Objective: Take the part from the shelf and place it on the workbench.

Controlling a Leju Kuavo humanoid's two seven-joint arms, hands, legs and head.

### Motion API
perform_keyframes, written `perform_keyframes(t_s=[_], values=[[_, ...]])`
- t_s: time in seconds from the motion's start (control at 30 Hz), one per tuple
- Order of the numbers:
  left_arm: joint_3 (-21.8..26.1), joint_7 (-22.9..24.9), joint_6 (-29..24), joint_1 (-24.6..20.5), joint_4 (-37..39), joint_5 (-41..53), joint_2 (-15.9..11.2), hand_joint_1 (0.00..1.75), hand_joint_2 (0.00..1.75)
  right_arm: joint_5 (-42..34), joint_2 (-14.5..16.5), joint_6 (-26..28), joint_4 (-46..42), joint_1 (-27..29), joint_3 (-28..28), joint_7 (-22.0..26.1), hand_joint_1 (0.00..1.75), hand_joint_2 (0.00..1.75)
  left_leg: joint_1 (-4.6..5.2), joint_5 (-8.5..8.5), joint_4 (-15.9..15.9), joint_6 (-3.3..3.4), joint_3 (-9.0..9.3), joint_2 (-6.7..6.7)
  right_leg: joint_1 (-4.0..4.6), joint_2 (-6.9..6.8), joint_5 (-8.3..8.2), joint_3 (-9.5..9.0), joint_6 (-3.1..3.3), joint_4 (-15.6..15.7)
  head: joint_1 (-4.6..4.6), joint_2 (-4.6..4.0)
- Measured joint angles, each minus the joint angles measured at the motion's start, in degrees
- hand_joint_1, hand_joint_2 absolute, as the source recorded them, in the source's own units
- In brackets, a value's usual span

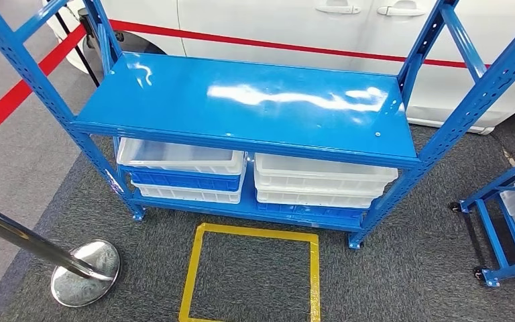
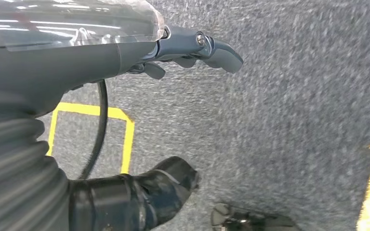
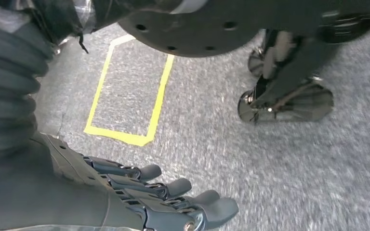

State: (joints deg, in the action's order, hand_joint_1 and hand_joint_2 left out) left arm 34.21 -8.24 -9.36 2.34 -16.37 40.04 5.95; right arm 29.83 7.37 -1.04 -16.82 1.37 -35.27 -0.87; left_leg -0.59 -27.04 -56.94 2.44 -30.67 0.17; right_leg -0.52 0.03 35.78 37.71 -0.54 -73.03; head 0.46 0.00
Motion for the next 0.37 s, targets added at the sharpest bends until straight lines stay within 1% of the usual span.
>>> perform_keyframes(t_s=[0.03, 0.07, 0.1, 0.13, 0.17, 0.2, 0.23, 0.27, 0.33, 0.37], values=[[-1.01, 0.23, 0.27, -0.11, -0.50, -1.23, -0.17, 0.00, 0.00, -0.91, -0.19, 0.01, 0.06, 0.62, 1.02, 0.00, 0.00, 0.00, 0.01, -0.08, -0.05, -0.01, 0.04, -0.01, -0.13, -0.01, 0.00, 0.85, -0.12, -1.54, 0.01, 0.00], [-1.99, 0.48, 0.56, -0.27, -1.09, -2.44, -0.32, 0.00, 0.00, -1.81, -0.39, 0.02, 0.17, 1.28, 2.01, 0.00, 0.00, 0.00, -0.01, -0.19, -0.12, -0.08, 0.14, -0.05, -0.26, -0.01, -1.22, 0.57, -0.20, -0.74, 0.01, 0.00], [-2.97, 0.71, 0.85, -0.44, -1.71, -3.62, -0.44, 0.00, 0.00, -2.68, -0.64, 0.03, 0.31, 1.93, 2.97, 0.00, 0.00, 0.00, -0.03, -0.35, -0.24, -0.24, 0.28, -0.11, -0.40, -0.03, -3.28, -0.76, -0.23, 2.17, 0.01, 0.00], [-3.91, 0.93, 1.10, -0.58, -2.33, -4.75, -0.53, 0.00, 0.00, -3.52, -0.87, 0.04, 0.49, 2.57, 3.89, 0.01, 0.00, 0.44, -0.05, -0.56, -0.42, -0.49, 0.39, -0.16, -0.51, -0.04, -5.30, -2.57, -0.19, 6.18, 0.02, 0.00], [-4.91, 1.16, 1.35, -0.73, -2.93, -5.89, -0.64, 0.00, 0.00, -4.38, -1.09, 0.05, 0.67, 3.14, 4.83, 0.02, 0.00, 0.87, 0.03, -0.81, -0.69, -0.85, 0.36, -0.20, -0.45, -0.03, -6.75, -4.19, -0.09, 9.73, 0.02, 0.00], [-5.87, 1.39, 1.60, -0.86, -3.48, -7.03, -0.79, 0.00, 0.00, -5.24, -1.27, 0.07, 0.81, 3.62, 5.81, 0.04, 0.00, 1.31, 0.12, -1.03, -0.90, -1.22, 0.28, -0.21, -0.40, 0.02, -7.46, -5.20, 0.10, 12.05, 0.00, 0.00], [-6.89, 1.63, 1.86, -0.95, -3.96, -8.22, -0.97, 0.00, 0.00, -6.12, -1.43, 0.09, 0.92, 4.06, 6.83, 0.05, 0.00, 1.75, 0.21, -1.19, -1.02, -1.55, 0.18, -0.20, -0.30, 0.09, -7.53, -5.59, 0.31, 13.06, -0.02, 0.00], [-7.91, 1.88, 2.14, -1.02, -4.37, -9.48, -1.17, 0.00, 0.00, -7.06, -1.63, 0.11, 0.98, 4.43, 7.91, 0.07, 0.00, 1.75, 0.27, -1.25, -1.03, -1.86, 0.13, -0.19, -0.15, 0.16, -7.44, -5.60, 0.57, 13.09, -0.04, 0.00], [-9.90, 2.40, 2.73, -0.88, -4.90, -12.04, -1.55, 0.00, 0.00, -8.93, -1.99, 0.19, 0.96, 4.95, 10.04, 0.12, 0.00, 1.75, 0.15, -1.52, -1.19, -2.43, 0.27, -0.20, -0.22, 0.18, -7.60, -5.65, 1.23, 13.33, -0.06, 0.00], [-10.38, 2.54, 2.85, -0.83, -5.00, -12.70, -1.65, 0.00, 0.00, -9.40, -2.09, 0.21, 0.94, 5.05, 10.57, 0.14, 0.00, 1.75, 0.10, -1.60, -1.25, -2.60, 0.31, -0.21, -0.24, 0.17, -7.66, -5.69, 1.42, 13.43, -0.06, 0.00]])
